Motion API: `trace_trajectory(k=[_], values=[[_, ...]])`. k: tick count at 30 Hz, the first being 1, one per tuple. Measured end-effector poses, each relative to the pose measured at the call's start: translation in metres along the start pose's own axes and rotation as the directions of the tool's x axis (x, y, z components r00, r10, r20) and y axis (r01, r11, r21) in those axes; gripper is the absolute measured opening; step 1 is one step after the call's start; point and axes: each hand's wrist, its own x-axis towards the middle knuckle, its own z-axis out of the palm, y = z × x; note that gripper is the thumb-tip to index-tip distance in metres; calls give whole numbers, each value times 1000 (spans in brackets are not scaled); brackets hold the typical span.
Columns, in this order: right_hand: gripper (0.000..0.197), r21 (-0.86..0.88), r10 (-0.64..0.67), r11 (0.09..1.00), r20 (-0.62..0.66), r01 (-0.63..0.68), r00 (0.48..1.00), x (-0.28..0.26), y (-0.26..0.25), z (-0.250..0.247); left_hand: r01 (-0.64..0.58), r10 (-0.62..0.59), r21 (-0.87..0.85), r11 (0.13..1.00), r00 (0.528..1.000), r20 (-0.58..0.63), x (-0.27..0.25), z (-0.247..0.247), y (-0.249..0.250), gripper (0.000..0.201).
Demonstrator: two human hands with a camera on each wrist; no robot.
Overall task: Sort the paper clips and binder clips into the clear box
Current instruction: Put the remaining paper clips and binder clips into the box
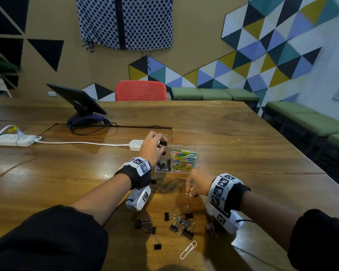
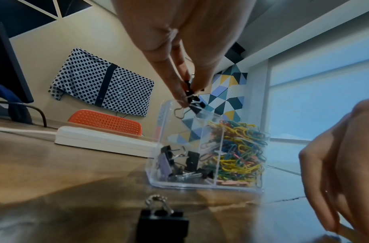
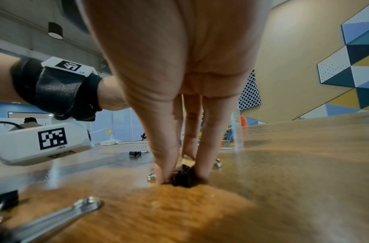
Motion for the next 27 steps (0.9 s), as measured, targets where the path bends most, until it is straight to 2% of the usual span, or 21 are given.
trace_trajectory(k=[4,10,16,21,23,27], values=[[19,-16,9,1000,24,-9,1000,0,-3,-1,-12,12,-9,1000,999,-40,6,-2,3,19],[19,-16,10,1000,40,-10,999,1,-7,-2,-29,27,29,999,998,59,3,0,-3,17],[23,21,12,1000,30,-12,999,1,-8,2,-39,31,86,996,995,98,1,-6,-12,20],[23,-7,33,999,37,-32,999,3,-9,3,-79,9,250,965,962,272,0,-13,-15,27],[24,-25,45,999,39,-44,998,4,-8,3,-92,4,264,960,949,316,-1,-15,-15,28],[25,-22,35,999,32,-35,999,4,-7,5,-108,49,224,968,966,256,-6,-23,-19,22]])
